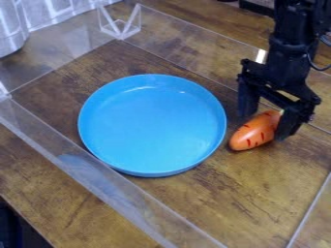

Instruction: Put the carrot in the blue tray

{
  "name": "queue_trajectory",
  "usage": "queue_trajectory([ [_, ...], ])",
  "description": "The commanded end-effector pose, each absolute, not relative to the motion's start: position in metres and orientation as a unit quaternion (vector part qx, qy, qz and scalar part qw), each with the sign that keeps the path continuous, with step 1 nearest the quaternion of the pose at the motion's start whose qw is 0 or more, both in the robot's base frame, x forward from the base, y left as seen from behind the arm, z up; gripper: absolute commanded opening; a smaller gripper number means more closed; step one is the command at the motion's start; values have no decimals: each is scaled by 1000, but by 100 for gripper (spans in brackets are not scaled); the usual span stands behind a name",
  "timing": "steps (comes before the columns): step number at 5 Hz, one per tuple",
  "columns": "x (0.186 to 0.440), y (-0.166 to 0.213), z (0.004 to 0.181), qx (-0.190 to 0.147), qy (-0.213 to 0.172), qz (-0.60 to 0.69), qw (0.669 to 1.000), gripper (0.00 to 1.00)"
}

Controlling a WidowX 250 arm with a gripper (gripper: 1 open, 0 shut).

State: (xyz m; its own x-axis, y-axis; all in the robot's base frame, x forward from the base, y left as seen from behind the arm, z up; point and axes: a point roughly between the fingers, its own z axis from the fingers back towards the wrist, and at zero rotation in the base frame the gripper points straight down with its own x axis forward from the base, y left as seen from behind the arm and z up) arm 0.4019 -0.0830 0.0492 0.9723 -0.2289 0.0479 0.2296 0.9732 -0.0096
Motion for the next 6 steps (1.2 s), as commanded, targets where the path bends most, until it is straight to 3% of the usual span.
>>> queue_trajectory([
  [1, 414, -90, 65, -12, -57, -121, 991, 100],
  [2, 418, -89, 58, -15, -56, -120, 991, 100],
  [3, 421, -89, 52, -16, -53, -121, 991, 0],
  [6, 423, -83, 58, -20, -55, -125, 990, 0],
])
